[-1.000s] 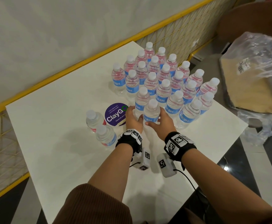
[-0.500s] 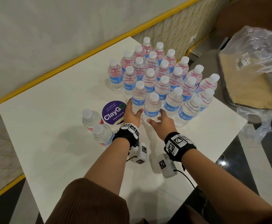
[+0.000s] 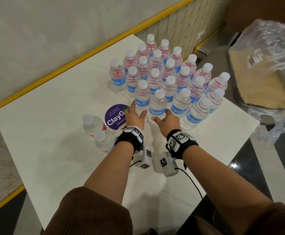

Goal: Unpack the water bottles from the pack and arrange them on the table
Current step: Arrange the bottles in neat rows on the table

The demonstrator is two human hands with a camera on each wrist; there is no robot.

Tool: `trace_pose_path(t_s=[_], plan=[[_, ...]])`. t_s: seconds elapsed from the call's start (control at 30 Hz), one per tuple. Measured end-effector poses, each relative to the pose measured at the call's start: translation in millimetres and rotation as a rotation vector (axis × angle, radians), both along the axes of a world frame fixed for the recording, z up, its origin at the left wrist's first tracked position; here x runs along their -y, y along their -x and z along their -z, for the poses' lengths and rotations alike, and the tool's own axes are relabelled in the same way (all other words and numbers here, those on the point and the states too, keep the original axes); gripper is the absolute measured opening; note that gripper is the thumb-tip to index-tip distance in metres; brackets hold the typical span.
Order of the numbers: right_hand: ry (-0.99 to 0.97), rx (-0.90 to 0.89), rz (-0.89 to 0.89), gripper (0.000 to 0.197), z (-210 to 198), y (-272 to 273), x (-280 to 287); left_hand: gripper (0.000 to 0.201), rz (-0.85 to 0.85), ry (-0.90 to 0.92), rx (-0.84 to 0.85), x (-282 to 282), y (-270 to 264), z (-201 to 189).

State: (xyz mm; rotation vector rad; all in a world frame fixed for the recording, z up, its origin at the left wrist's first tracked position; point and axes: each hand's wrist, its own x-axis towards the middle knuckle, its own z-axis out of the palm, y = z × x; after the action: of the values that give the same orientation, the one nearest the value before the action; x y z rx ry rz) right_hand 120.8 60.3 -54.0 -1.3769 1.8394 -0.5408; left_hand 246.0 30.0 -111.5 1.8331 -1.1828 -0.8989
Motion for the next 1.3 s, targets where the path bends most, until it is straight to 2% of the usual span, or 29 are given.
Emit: trace_pose_path(t_s=[0.2,0.33,0.57,0.7,0.83,0.93,1.0,1.1,1.2,1.3], plan=[[0.008,0.005,0.059,0.053,-2.0,-5.1,4.8,0.061,-0.051,-0.034,-0.061,5.3,3.3,-6.5],[-0.051,0.006,0.012,0.06,-0.2,-9.1,5.9,0.059,-0.061,-0.037,-0.093,4.0,2.9,-7.5],[-0.051,-0.045,0.017,0.051,2.6,-8.7,10.0,0.058,-0.114,-0.043,-0.134,1.2,5.7,-13.5],[-0.064,-0.036,0.03,0.054,0.3,-8.3,10.0,0.058,-0.095,-0.067,-0.142,1.8,4.8,-17.6],[-0.106,-0.014,0.012,0.06,1.4,-1.4,7.7,0.066,-0.069,-0.124,-0.106,6.5,5.1,-2.0],[-0.206,-0.044,-0.047,0.052,7.9,7.0,1.4,0.067,-0.028,-0.212,-0.026,-1.2,12.8,-40.0],[-0.241,-0.018,-0.096,0.034,10.5,11.5,-7.7,0.064,0.016,-0.271,0.048,-5.9,12.2,-55.7],[-0.268,0.118,-0.175,0.011,8.6,12.2,-27.1,0.054,0.107,-0.257,0.104,-19.8,0.9,-79.8],[-0.218,0.186,-0.334,0.015,2.4,1.5,-45.9,0.039,0.158,-0.178,0.065,-34.0,-15.7,-112.0],[-0.162,0.225,-0.466,0.032,-5.4,-20.5,-59.8,0.029,0.108,-0.051,0.007,-44.3,-33.8,-146.8]])
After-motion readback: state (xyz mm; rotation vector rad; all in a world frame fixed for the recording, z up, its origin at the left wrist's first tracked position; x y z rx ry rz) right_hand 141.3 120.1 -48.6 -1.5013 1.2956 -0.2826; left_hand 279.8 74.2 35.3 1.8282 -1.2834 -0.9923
